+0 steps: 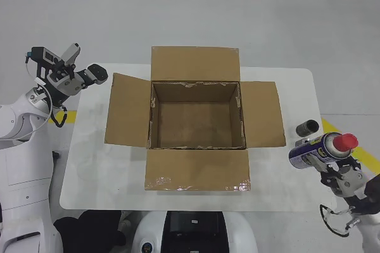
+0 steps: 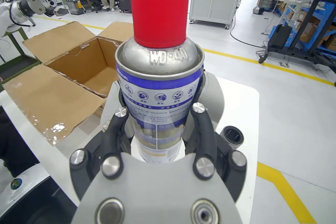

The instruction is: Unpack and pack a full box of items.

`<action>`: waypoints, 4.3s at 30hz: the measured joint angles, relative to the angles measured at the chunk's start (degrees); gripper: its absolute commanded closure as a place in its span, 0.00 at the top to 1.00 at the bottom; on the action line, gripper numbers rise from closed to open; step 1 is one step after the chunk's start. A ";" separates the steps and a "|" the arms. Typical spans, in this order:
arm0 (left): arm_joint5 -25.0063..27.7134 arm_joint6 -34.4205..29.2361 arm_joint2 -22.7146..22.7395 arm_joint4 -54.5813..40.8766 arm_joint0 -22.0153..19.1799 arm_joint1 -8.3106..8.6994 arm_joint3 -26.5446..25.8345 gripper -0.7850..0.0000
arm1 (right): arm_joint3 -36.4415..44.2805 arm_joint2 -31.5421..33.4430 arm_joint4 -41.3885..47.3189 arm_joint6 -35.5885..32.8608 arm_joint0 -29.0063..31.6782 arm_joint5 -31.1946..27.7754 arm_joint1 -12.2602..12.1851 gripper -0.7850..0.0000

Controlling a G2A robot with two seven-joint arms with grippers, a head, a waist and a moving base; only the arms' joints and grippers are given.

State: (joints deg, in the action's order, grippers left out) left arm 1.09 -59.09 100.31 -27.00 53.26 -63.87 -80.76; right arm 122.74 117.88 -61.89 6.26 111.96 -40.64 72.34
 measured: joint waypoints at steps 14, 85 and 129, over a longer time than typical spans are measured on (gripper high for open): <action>0.00 0.00 0.00 0.00 0.00 0.00 0.00 1.00 | -8.11 -4.09 -17.24 17.40 3.03 9.04 0.61 0.00; 0.00 0.00 0.00 0.00 0.00 0.00 0.00 1.00 | -24.26 -8.26 -11.16 13.61 -5.65 13.83 -0.66 1.00; 0.00 0.00 0.00 0.00 0.00 0.00 0.00 1.00 | -21.99 -10.08 -4.32 6.97 -5.35 13.97 -0.71 0.00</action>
State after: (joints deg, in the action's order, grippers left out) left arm 1.09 -59.09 100.31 -27.00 53.26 -63.87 -80.76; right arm 100.75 107.80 -66.21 13.24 106.60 -26.67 71.62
